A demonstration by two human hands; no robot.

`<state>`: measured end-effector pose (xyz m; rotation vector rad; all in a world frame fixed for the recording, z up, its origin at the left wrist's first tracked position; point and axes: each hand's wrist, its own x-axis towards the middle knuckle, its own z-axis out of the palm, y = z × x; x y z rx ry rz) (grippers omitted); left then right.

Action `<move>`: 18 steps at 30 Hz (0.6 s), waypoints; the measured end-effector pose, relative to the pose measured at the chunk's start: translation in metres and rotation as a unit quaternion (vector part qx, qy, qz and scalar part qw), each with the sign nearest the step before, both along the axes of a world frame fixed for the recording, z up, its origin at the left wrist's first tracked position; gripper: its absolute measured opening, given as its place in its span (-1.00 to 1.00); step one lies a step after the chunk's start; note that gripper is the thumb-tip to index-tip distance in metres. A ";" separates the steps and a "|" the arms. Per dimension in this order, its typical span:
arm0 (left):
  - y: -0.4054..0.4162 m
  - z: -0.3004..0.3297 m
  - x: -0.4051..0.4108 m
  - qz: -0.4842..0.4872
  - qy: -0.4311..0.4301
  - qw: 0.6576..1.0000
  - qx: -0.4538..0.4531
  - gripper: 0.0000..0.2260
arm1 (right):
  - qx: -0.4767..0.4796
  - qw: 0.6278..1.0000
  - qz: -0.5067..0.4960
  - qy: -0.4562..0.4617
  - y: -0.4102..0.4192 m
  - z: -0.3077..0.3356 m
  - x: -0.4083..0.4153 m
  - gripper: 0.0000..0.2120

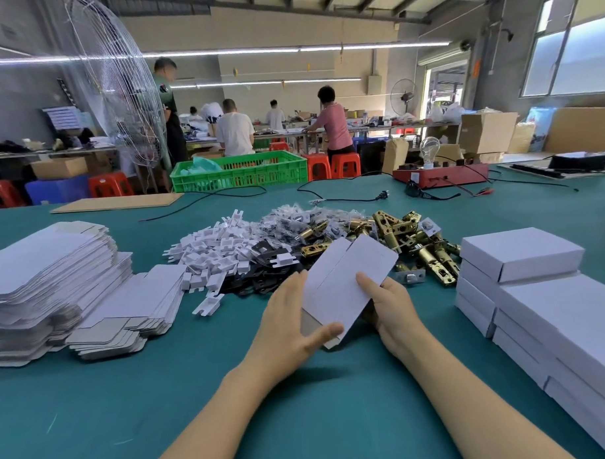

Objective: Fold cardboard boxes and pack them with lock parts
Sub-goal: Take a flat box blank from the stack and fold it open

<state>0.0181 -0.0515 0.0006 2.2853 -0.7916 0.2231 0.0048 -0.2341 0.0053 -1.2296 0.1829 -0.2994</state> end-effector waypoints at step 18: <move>0.004 0.011 0.018 0.055 0.357 0.818 -0.447 -0.91 | -0.646 0.754 -0.061 -0.103 0.031 -0.008 -0.002 -0.13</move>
